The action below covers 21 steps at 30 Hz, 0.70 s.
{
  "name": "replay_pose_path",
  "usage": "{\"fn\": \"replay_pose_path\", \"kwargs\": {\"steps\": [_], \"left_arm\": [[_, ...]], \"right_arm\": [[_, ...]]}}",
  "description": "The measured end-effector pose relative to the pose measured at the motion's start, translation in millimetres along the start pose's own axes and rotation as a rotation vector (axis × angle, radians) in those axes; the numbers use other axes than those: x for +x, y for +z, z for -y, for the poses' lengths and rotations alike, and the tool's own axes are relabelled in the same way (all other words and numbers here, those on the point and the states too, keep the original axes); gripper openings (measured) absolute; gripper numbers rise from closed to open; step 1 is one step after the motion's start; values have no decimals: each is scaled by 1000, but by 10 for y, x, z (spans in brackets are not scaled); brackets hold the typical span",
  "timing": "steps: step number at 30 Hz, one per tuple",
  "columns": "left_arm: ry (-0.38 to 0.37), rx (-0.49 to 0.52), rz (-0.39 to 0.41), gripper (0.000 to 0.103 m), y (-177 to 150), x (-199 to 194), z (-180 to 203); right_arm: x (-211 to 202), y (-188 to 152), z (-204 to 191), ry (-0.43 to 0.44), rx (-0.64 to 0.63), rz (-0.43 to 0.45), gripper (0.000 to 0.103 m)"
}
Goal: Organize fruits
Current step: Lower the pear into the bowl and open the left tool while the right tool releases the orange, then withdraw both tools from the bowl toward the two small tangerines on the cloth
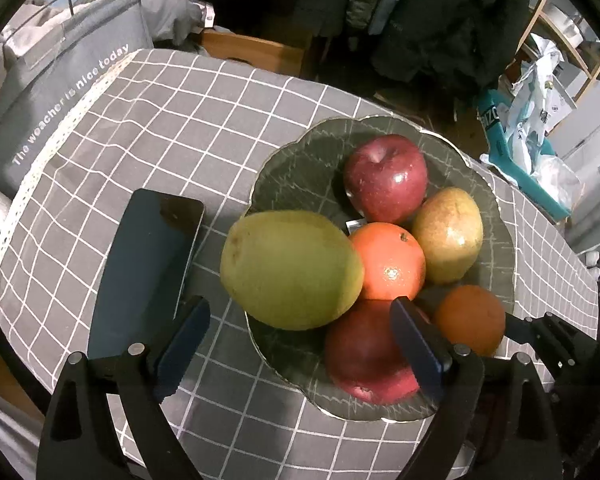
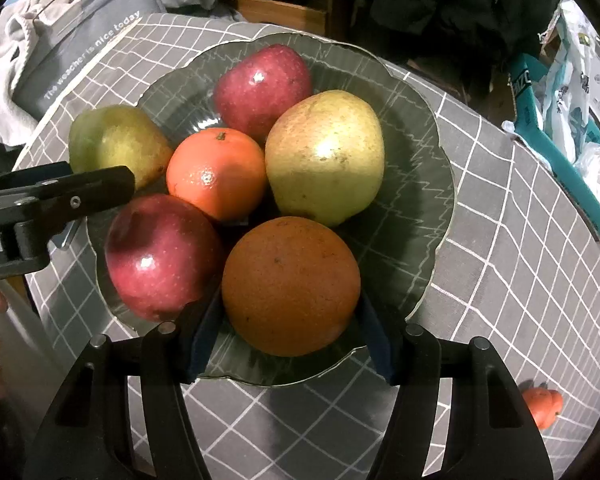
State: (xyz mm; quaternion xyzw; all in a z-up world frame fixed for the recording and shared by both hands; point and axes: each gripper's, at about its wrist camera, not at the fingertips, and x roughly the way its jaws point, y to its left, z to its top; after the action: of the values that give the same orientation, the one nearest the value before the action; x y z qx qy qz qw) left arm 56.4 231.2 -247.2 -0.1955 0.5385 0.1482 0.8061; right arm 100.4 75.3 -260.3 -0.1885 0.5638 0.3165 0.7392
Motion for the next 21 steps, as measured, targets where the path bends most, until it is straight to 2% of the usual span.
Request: {"fn": "replay_pose_path", "kwargs": {"steps": [4,8,13,21], "left_arm": [[-4,-11,25,92,5,-122,-26],[-11,-16,51,92,9,-251,-31],[-19,-6,81,92,18,-392,3],[-21,34,135,93,-19,-649,126]], "right_arm": [[-50,7,25,2,12,21,64],[-240,50,24,3,5,108,80],[-417,78,21,-15,1,145,80],[-832,67,173,-108,10,227,80]]}}
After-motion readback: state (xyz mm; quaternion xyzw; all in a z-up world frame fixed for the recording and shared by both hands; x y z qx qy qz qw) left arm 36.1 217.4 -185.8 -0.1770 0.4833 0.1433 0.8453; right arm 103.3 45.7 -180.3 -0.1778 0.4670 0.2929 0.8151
